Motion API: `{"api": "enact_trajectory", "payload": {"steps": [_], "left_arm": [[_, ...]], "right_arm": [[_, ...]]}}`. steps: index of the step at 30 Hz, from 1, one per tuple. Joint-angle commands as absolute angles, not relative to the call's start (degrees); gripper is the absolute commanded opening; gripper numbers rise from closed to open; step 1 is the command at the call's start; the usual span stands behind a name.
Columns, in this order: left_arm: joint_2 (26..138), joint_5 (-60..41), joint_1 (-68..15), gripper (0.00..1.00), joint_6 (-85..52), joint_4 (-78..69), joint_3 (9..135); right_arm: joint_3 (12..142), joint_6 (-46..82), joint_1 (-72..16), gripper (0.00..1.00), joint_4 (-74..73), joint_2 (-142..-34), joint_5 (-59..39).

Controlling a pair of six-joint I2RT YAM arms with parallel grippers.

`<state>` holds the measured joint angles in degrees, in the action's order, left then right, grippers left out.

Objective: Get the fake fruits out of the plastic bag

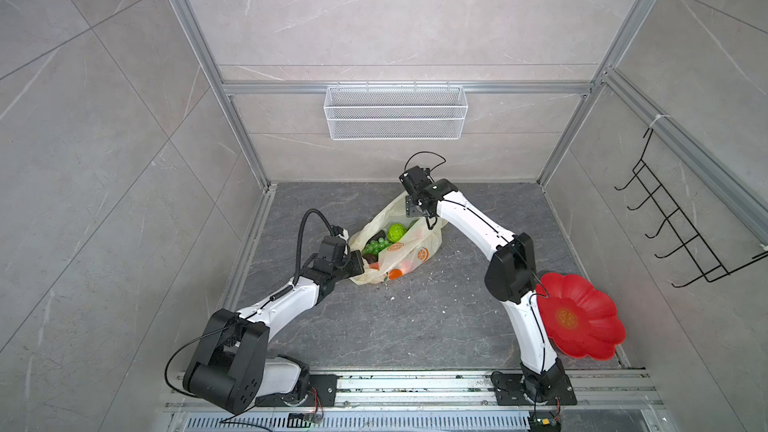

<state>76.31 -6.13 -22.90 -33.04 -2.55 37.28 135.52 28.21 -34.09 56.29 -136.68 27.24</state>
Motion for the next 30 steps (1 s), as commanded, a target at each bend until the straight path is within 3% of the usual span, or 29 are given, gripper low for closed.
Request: {"api": "enact_trajectory", "payload": {"steps": [1,5,10,14,17,21,25,30], "left_arm": [[74.4,-5.7,-23.3,0.0,-33.7,-2.7,37.5],[74.7,-5.0,-23.3,0.0,-33.8,-2.5,37.7],[74.8,-3.5,-23.3,0.0,-34.4,-2.1,37.9],[74.9,-3.0,-23.3,0.0,-34.4,-1.9,38.2],[75.5,-2.9,-23.2,0.0,-34.4,-1.7,38.6],[75.4,-4.4,-22.1,0.0,-34.7,-2.5,38.5],[75.6,-10.6,-17.1,0.0,-37.2,-6.4,37.2],[77.6,-17.0,-10.7,0.0,-40.7,-11.2,35.4]], "right_arm": [[149.7,32.2,-34.6,0.77,70.5,-145.6,31.7],[153.9,33.1,-35.9,0.65,75.5,-148.9,34.4],[132.3,33.5,-36.1,0.56,62.7,-136.4,34.6],[120.4,33.9,-34.6,0.3,54.6,-129.2,28.5],[106.8,33.9,-33.4,0.12,41.9,-119.6,19.0],[84.2,35.7,-29.3,0.01,17.4,-104.1,-1.3],[68.6,38.2,-23.5,0.0,-3.3,-97.1,-22.5],[53.9,47.9,-17.0,0.0,-28.5,-98.7,-38.2]]}}
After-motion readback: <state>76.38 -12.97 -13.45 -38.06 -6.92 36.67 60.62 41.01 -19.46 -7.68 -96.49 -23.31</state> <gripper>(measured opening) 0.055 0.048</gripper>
